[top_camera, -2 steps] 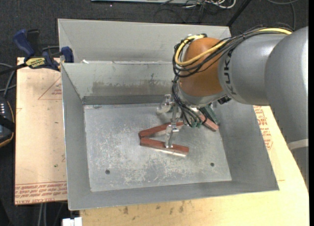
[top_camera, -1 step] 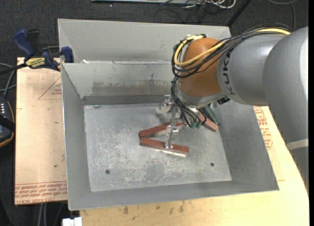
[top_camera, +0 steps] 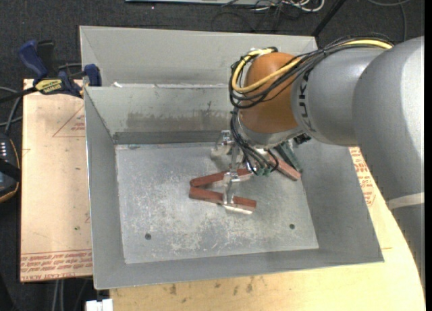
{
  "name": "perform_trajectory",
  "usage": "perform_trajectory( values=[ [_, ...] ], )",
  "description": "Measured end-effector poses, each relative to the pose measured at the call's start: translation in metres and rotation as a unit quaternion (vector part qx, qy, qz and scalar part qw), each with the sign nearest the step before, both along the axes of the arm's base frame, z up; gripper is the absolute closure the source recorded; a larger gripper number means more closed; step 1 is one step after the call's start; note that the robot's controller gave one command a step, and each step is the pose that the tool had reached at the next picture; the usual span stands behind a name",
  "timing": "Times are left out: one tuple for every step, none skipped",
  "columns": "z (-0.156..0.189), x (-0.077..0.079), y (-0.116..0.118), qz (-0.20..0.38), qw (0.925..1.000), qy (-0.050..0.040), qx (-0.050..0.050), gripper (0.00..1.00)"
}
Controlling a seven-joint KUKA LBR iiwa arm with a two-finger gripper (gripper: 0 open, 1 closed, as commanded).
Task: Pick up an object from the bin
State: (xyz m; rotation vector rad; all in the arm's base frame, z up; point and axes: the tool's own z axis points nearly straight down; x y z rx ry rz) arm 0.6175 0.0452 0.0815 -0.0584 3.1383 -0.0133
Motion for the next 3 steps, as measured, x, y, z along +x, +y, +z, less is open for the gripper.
perform_trajectory(
  values=[
    [-0.0022, 0.0077, -0.0130, -0.015, 0.9998, -0.0102, 0.004, 1.00],
    [-0.0022, 0.0077, -0.0130, -0.015, 0.9998, -0.0102, 0.004, 1.00],
    [0.0003, 0.0067, -0.0130, -0.015, 0.9998, -0.0086, 0.004, 1.00]
  ],
)
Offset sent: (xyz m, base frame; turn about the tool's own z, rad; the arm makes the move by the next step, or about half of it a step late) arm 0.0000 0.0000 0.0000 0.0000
